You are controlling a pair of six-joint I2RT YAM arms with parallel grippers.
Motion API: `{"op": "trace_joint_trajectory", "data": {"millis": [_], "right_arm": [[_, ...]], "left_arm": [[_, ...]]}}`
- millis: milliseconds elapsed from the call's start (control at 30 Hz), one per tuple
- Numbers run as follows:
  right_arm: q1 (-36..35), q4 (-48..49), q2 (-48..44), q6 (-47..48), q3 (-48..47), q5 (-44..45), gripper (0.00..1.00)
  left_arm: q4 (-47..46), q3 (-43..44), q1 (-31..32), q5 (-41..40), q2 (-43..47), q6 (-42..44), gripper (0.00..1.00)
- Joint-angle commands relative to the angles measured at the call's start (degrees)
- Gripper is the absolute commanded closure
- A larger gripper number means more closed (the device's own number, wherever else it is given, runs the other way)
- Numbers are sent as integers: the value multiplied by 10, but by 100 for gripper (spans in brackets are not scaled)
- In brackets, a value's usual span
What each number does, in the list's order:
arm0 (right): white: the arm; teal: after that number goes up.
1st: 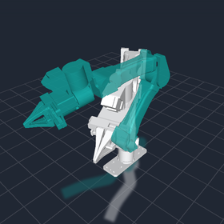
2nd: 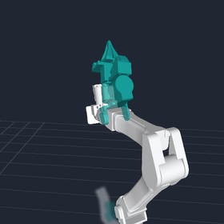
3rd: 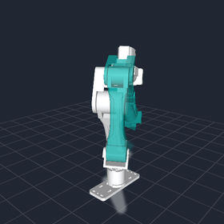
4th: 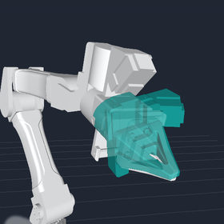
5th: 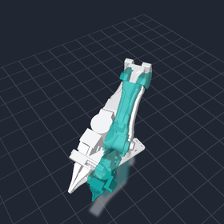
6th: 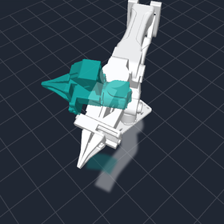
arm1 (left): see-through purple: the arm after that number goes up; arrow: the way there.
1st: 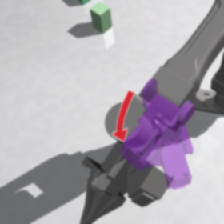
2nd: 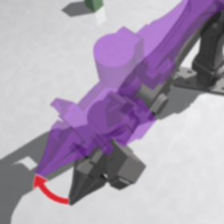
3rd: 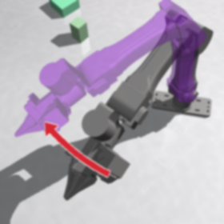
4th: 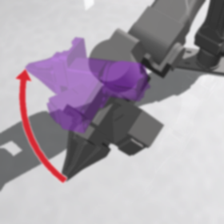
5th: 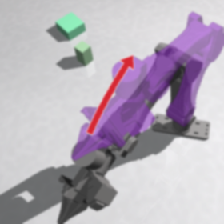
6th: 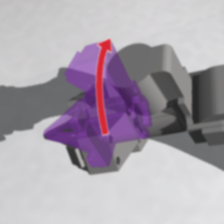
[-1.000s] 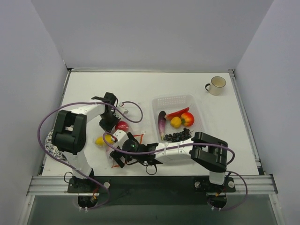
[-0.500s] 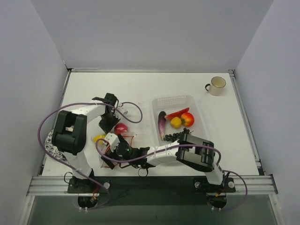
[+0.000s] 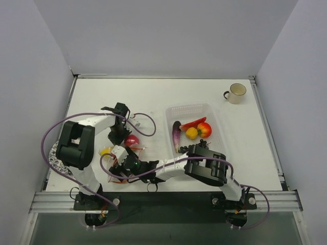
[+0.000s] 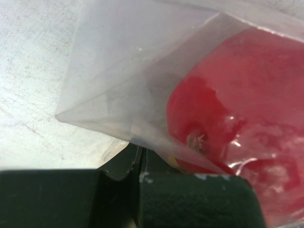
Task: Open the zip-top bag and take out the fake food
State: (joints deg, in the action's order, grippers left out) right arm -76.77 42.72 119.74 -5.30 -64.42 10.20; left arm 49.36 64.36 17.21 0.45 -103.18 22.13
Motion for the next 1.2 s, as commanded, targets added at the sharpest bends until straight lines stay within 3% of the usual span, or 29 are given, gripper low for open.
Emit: {"op": "trace_joint_trajectory", "data": {"millis": [0,67,167,333,467,567,667,733,833,900,933,1000,1167], "right_arm": [[27,50,-14,-12,2,-18,27],[36,49,-38,-18,17,-28,42],[35,38,-98,-22,68,-22,56],[16,13,-271,-23,205,17,62],[15,-55,-404,-33,260,77,64],[23,-119,-493,-35,279,177,66],[43,-172,-563,-54,298,301,76],[79,-248,-598,-91,298,376,74],[142,-420,-616,-219,270,404,73],[192,-502,-616,-282,257,407,59],[205,-515,-613,-288,254,403,34],[216,-540,-609,-290,245,398,0],[179,-545,-600,-244,208,394,0]], "left_arm": [[30,-33,5,48,-10,6,100],[28,-34,4,47,-9,5,100],[21,-23,-2,29,-13,8,100],[30,33,-33,3,-33,11,100],[49,76,-34,17,-38,6,100],[73,103,-33,50,-26,-1,100],[100,122,-31,87,-10,-3,100],[120,129,-30,104,0,-3,100],[128,127,-22,119,17,-5,100],[121,114,-18,115,24,-3,100],[117,108,-17,112,25,-2,100],[106,90,-17,104,21,-1,100],[93,74,-17,98,16,-1,100]]}}
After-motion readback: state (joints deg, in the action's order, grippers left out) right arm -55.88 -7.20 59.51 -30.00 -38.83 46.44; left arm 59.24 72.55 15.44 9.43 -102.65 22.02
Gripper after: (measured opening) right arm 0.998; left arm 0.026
